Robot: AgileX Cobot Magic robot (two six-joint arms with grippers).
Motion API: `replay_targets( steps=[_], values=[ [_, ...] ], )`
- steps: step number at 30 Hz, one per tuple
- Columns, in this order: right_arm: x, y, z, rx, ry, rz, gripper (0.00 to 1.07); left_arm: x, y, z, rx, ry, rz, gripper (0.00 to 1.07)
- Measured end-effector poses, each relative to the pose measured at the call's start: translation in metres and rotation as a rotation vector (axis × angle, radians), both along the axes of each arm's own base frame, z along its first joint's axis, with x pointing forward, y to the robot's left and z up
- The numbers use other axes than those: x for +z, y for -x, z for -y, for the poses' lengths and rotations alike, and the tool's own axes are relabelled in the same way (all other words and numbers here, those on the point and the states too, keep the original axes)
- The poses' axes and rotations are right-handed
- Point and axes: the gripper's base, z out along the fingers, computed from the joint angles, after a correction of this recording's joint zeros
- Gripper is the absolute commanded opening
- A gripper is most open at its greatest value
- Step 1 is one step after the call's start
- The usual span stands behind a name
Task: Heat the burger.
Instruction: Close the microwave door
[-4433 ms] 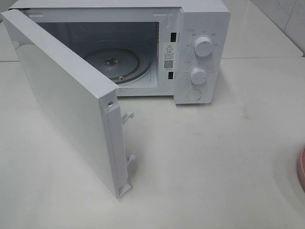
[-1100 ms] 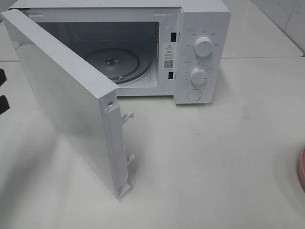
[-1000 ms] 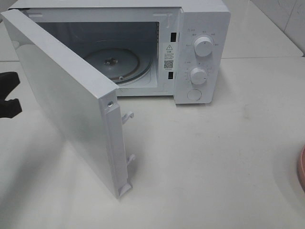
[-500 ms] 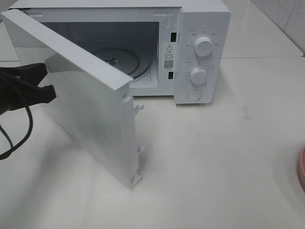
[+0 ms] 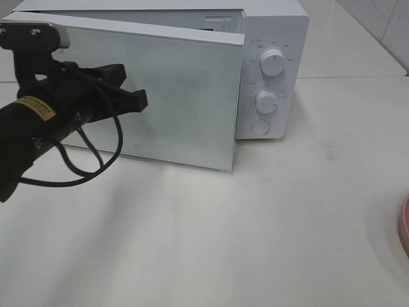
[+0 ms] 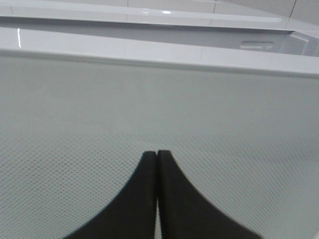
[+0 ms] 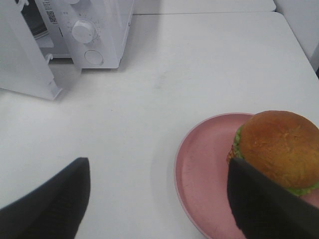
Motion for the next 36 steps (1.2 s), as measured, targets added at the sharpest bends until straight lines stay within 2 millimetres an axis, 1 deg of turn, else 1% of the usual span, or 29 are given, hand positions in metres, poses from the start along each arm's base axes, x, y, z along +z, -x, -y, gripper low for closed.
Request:
replay_targets(
  steps=[1,2,3,4,5,6,7,8,9,10,11,12,13,15,16,18,21,23,24,26,29,31,36],
  values=[
    [0.000,0.000,0.000,0.000,0.000,0.000,0.75,0.001,-0.003,0.005,0.002,-0.003,0.002,0.00],
    [0.000,0.000,0.000,0.000,0.000,0.000,0.75,0.003,-0.007,0.015,0.005,-0.002,0.011,0.00],
    [0.000,0.000,0.000,0.000,0.000,0.000,0.75,0.003,-0.007,0.015,0.005,-0.002,0.011,0.00],
    [0.000,0.000,0.000,0.000,0.000,0.000,0.75,0.005,-0.012,0.025,0.014,-0.001,0.020,0.00],
    [0.000,0.000,0.000,0.000,0.000,0.000,0.75,0.007,-0.014,0.030,0.019,0.003,0.026,0.00],
    [0.000,0.000,0.000,0.000,0.000,0.000,0.75,0.007,-0.014,0.030,0.019,0.003,0.026,0.00],
    [0.000,0.000,0.000,0.000,0.000,0.000,0.75,0.010,-0.019,0.039,0.028,0.007,0.033,0.00],
    [0.000,0.000,0.000,0.000,0.000,0.000,0.75,0.010,-0.019,0.039,0.028,0.007,0.033,0.00],
    [0.000,0.000,0.000,0.000,0.000,0.000,0.75,0.012,-0.023,0.048,0.037,0.007,0.034,0.00],
    [0.000,0.000,0.000,0.000,0.000,0.000,0.75,0.013,-0.026,0.052,0.042,0.003,0.033,0.00],
    [0.000,0.000,0.000,0.000,0.000,0.000,0.75,0.013,-0.026,0.052,0.042,0.003,0.033,0.00],
    [0.000,0.000,0.000,0.000,0.000,0.000,0.75,0.013,-0.031,0.058,0.057,-0.008,0.030,0.00],
    [0.000,0.000,0.000,0.000,0.000,0.000,0.75,0.013,-0.031,0.058,0.057,-0.008,0.030,0.00],
    [0.000,0.000,0.000,0.000,0.000,0.000,0.75,0.014,-0.039,0.068,0.058,-0.016,0.021,0.00],
    [0.000,0.000,0.000,0.000,0.000,0.000,0.75,0.014,-0.039,0.068,0.058,-0.016,0.021,0.00],
    [0.000,0.000,0.000,0.000,0.000,0.000,0.75,0.012,-0.044,0.079,0.036,-0.026,-0.005,0.00],
    [0.000,0.000,0.000,0.000,0.000,0.000,0.75,0.012,-0.044,0.083,0.028,-0.029,-0.009,0.00],
    [0.000,0.000,0.000,0.000,0.000,0.000,0.75,0.010,-0.049,0.093,0.007,-0.035,-0.022,0.00],
    [0.000,0.000,0.000,0.000,0.000,0.000,0.75,0.010,-0.049,0.093,0.007,-0.035,-0.022,0.00],
    [0.000,0.000,0.000,0.000,0.000,0.000,0.75,0.010,-0.055,0.099,0.002,-0.046,-0.024,0.00],
    [0.000,0.000,0.000,0.000,0.000,0.000,0.75,0.009,-0.056,0.102,-0.007,-0.058,-0.028,0.00],
    [0.000,0.000,0.000,0.000,0.000,0.000,0.75,0.011,-0.063,0.109,-0.012,-0.062,-0.035,0.00],
    [0.000,0.000,0.000,0.000,0.000,0.000,0.75,0.010,-0.067,0.111,-0.022,-0.069,-0.061,0.00]
  ],
)
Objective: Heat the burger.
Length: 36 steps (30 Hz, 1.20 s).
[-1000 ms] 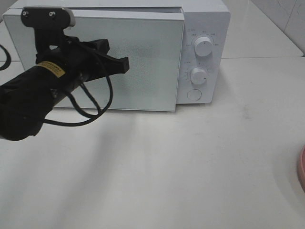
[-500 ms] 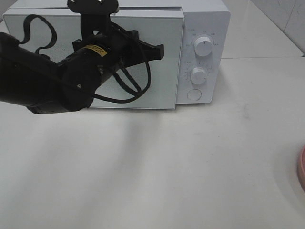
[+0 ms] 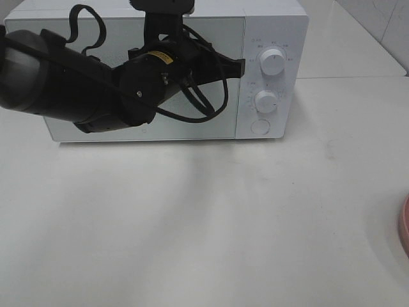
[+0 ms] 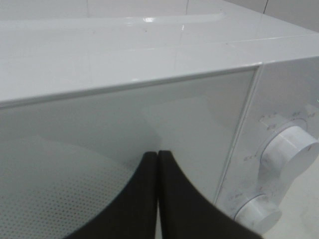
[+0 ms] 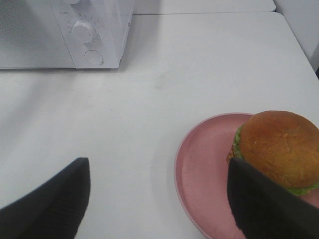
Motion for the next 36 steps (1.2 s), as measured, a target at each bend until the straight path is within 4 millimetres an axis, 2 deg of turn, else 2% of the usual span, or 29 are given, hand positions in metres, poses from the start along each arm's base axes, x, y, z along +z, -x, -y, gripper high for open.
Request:
replay_targets(
  steps=[9,15,17,18,19,20,21,22,23,24,25,26,27,32,36],
  values=[
    [0.000,0.000,0.000,0.000,0.000,0.000,0.75,-0.002,0.001,0.001,-0.022,-0.055,-0.012,0.00],
    [0.000,0.000,0.000,0.000,0.000,0.000,0.75,0.016,0.014,0.006,-0.047,-0.086,0.019,0.00],
    [0.000,0.000,0.000,0.000,0.000,0.000,0.75,0.022,0.030,0.007,-0.077,-0.089,0.007,0.01],
    [0.000,0.000,0.000,0.000,0.000,0.000,0.75,0.022,0.030,0.007,-0.077,-0.089,0.007,0.01],
    [0.000,0.000,0.000,0.000,0.000,0.000,0.75,0.020,0.040,0.007,-0.104,-0.103,-0.027,0.12],
    [0.000,0.000,0.000,0.000,0.000,0.000,0.75,0.020,0.040,0.007,-0.104,-0.103,-0.027,0.12],
    [0.000,0.000,0.000,0.000,0.000,0.000,0.75,0.017,0.045,0.006,-0.123,-0.115,-0.055,0.21],
    [0.000,0.000,0.000,0.000,0.000,0.000,0.75,0.013,0.054,0.004,-0.161,-0.138,-0.122,0.48],
    [0.000,0.000,0.000,0.000,0.000,0.000,0.75,0.013,0.054,0.004,-0.161,-0.138,-0.122,0.48],
    [0.000,0.000,0.000,0.000,0.000,0.000,0.75,0.008,0.063,0.001,-0.205,-0.160,-0.201,0.63],
    [0.000,0.000,0.000,0.000,0.000,0.000,0.75,0.006,0.067,-0.001,-0.226,-0.173,-0.238,0.87],
    [0.000,0.000,0.000,0.000,0.000,0.000,0.75,0.006,0.067,-0.001,-0.226,-0.173,-0.238,0.87],
    [0.000,0.000,0.000,0.000,0.000,0.000,0.75,0.000,0.076,-0.004,-0.268,-0.201,-0.310,1.03],
    [0.000,0.000,0.000,0.000,0.000,0.000,0.75,-0.005,0.095,-0.010,-0.370,-0.258,-0.447,1.00],
    [0.000,0.000,0.000,0.000,0.000,0.000,0.75,0.001,0.116,-0.018,-0.521,-0.369,-0.545,1.00]
  ],
)
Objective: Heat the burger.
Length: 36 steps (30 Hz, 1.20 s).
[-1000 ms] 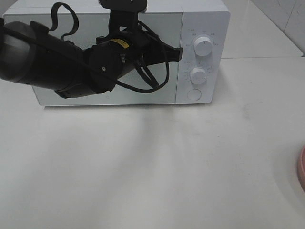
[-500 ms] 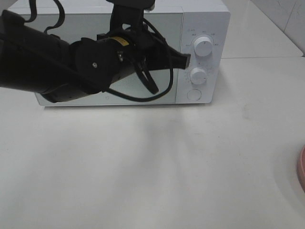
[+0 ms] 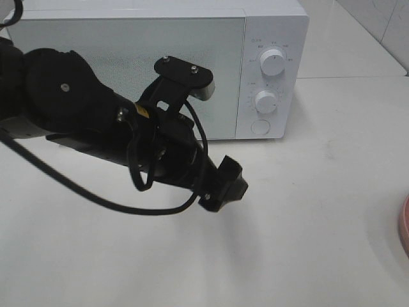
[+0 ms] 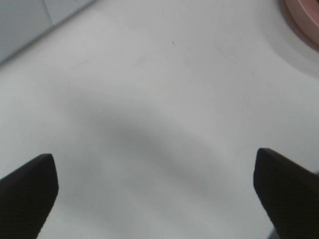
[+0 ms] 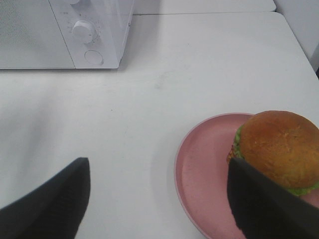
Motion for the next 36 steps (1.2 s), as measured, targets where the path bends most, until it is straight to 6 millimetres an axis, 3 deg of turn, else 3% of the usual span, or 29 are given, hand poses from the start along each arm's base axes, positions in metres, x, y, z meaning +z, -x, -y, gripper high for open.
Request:
replay_targets(
  steps=[4,9,10,11,13,14,15,16,18,19,20,22,23,25,27,30,33,35,36],
  values=[
    [0.000,0.000,0.000,0.000,0.000,0.000,0.75,0.007,0.010,-0.006,-0.080,-0.053,-0.032,1.00],
    [0.000,0.000,0.000,0.000,0.000,0.000,0.75,0.023,0.013,-0.032,-0.088,-0.124,-0.136,1.00],
    [0.000,0.000,0.000,0.000,0.000,0.000,0.75,0.030,0.010,-0.049,-0.044,-0.146,-0.190,1.00],
    [0.000,0.000,0.000,0.000,0.000,0.000,0.75,0.030,0.010,-0.049,-0.044,-0.146,-0.190,1.00],
    [0.000,0.000,0.000,0.000,0.000,0.000,0.75,0.041,0.001,-0.079,0.036,-0.171,-0.238,1.00],
    [0.000,0.000,0.000,0.000,0.000,0.000,0.75,0.041,0.001,-0.079,0.036,-0.171,-0.238,1.00],
    [0.000,0.000,0.000,0.000,0.000,0.000,0.75,0.049,-0.004,-0.102,0.094,-0.186,-0.276,1.00],
    [0.000,0.000,0.000,0.000,0.000,0.000,0.75,0.049,-0.004,-0.102,0.094,-0.186,-0.276,1.00],
    [0.000,0.000,0.000,0.000,0.000,0.000,0.75,0.062,-0.010,-0.138,0.196,-0.181,-0.311,1.00],
    [0.000,0.000,0.000,0.000,0.000,0.000,0.75,0.062,-0.010,-0.138,0.196,-0.181,-0.311,1.00],
    [0.000,0.000,0.000,0.000,0.000,0.000,0.75,0.072,-0.011,-0.164,0.282,-0.165,-0.327,1.00],
    [0.000,0.000,0.000,0.000,0.000,0.000,0.75,0.076,-0.011,-0.173,0.322,-0.156,-0.329,1.00],
    [0.000,0.000,0.000,0.000,0.000,0.000,0.75,0.086,-0.008,-0.194,0.410,-0.138,-0.341,1.00],
    [0.000,0.000,0.000,0.000,0.000,0.000,0.75,0.091,-0.005,-0.205,0.458,-0.132,-0.349,1.00],
    [0.000,0.000,0.000,0.000,0.000,0.000,0.75,0.103,0.007,-0.231,0.585,-0.126,-0.362,1.00],
    [0.000,0.000,0.000,0.000,0.000,0.000,0.75,0.112,0.016,-0.242,0.651,-0.128,-0.349,1.00],
    [0.000,0.000,0.000,0.000,0.000,0.000,0.75,0.127,0.034,-0.251,0.724,-0.134,-0.295,1.00],
    [0.000,0.000,0.000,0.000,0.000,0.000,0.75,0.145,0.060,-0.256,0.778,-0.132,-0.205,1.00],
    [0.000,0.000,0.000,0.000,0.000,0.000,0.75,0.145,0.060,-0.256,0.778,-0.132,-0.205,1.00]
  ],
)
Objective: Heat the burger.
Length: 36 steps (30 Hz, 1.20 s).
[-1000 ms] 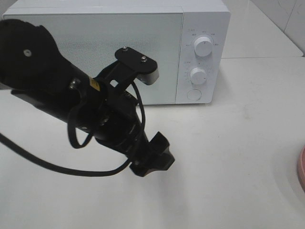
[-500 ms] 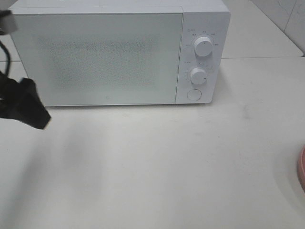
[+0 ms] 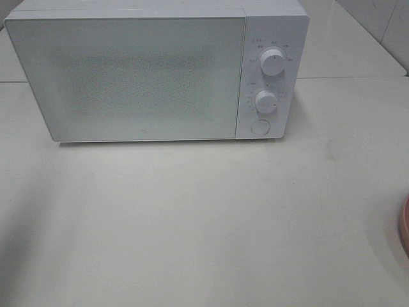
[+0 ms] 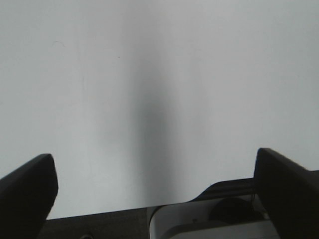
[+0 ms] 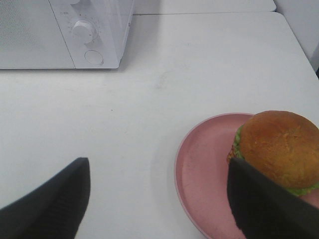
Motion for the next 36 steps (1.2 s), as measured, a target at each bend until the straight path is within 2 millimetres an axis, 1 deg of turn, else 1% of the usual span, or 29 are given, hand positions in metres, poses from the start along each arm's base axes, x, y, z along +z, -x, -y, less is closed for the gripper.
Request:
replay_targets(
  steps=[1,2,3,4,5,6,7,8,9,10,11,12,13,14,15,16,17,18,19,20,21,23,27,28,32,36],
  values=[
    [0.000,0.000,0.000,0.000,0.000,0.000,0.75,0.005,0.007,-0.001,0.006,-0.008,0.028,1.00],
    [0.000,0.000,0.000,0.000,0.000,0.000,0.75,0.013,0.022,-0.001,0.011,-0.014,0.079,1.00],
    [0.000,0.000,0.000,0.000,0.000,0.000,0.75,0.013,0.022,-0.001,0.011,-0.014,0.079,1.00],
    [0.000,0.000,0.000,0.000,0.000,0.000,0.75,0.018,0.030,-0.002,0.013,-0.015,0.112,1.00],
    [0.000,0.000,0.000,0.000,0.000,0.000,0.75,0.018,0.030,-0.002,0.013,-0.015,0.112,1.00],
    [0.000,0.000,0.000,0.000,0.000,0.000,0.75,0.026,0.046,-0.002,0.015,-0.019,0.179,1.00],
    [0.000,0.000,0.000,0.000,0.000,0.000,0.75,0.029,0.052,-0.002,0.015,-0.019,0.206,1.00],
    [0.000,0.000,0.000,0.000,0.000,0.000,0.75,0.029,0.052,-0.002,0.015,-0.019,0.206,1.00],
    [0.000,0.000,0.000,0.000,0.000,0.000,0.75,0.034,0.069,-0.002,0.016,-0.021,0.267,1.00],
    [0.000,0.000,0.000,0.000,0.000,0.000,0.75,0.034,0.083,-0.002,0.017,-0.022,0.308,1.00],
    [0.000,0.000,0.000,0.000,0.000,0.000,0.75,0.034,0.083,-0.002,0.017,-0.022,0.308,1.00],
    [0.000,0.000,0.000,0.000,0.000,0.000,0.75,0.027,0.095,-0.002,0.019,-0.021,0.334,1.00],
    [0.000,0.000,0.000,0.000,0.000,0.000,0.75,0.027,0.095,-0.002,0.019,-0.021,0.334,1.00],
    [0.000,0.000,0.000,0.000,0.000,0.000,0.75,0.021,0.101,-0.002,0.019,-0.021,0.339,1.00],
    [0.000,0.000,0.000,0.000,0.000,0.000,0.75,0.008,0.108,-0.002,0.021,-0.021,0.347,1.00],
    [0.000,0.000,0.000,0.000,0.000,0.000,0.75,0.008,0.108,-0.002,0.021,-0.021,0.347,1.00],
    [0.000,0.000,0.000,0.000,0.000,0.000,0.75,-0.005,0.115,-0.002,0.023,-0.020,0.355,1.00],
    [0.000,0.000,0.000,0.000,0.000,0.000,0.75,-0.005,0.115,-0.002,0.023,-0.020,0.355,1.00],
    [0.000,0.000,0.000,0.000,0.000,0.000,0.75,-0.013,0.118,-0.002,0.024,-0.020,0.361,1.00],
    [0.000,0.000,0.000,0.000,0.000,0.000,0.75,-0.027,0.123,-0.002,0.027,-0.019,0.375,1.00],
    [0.000,0.000,0.000,0.000,0.000,0.000,0.75,-0.027,0.123,-0.002,0.027,-0.019,0.375,1.00],
    [0.000,0.000,0.000,0.000,0.000,0.000,0.75,-0.042,0.131,-0.002,0.033,-0.013,0.418,1.00],
    [0.000,0.000,0.000,0.000,0.000,0.000,0.75,-0.045,0.138,-0.002,0.037,-0.009,0.488,1.00],
    [0.000,0.000,0.000,0.000,0.000,0.000,0.75,-0.047,0.144,-0.002,0.039,-0.015,0.524,1.00],
    [0.000,0.000,0.000,0.000,0.000,0.000,0.75,-0.055,0.153,-0.003,0.043,-0.029,0.541,1.00],
    [0.000,0.000,0.000,0.000,0.000,0.000,0.75,-0.055,0.160,-0.004,0.048,-0.032,0.580,1.00]
  ],
)
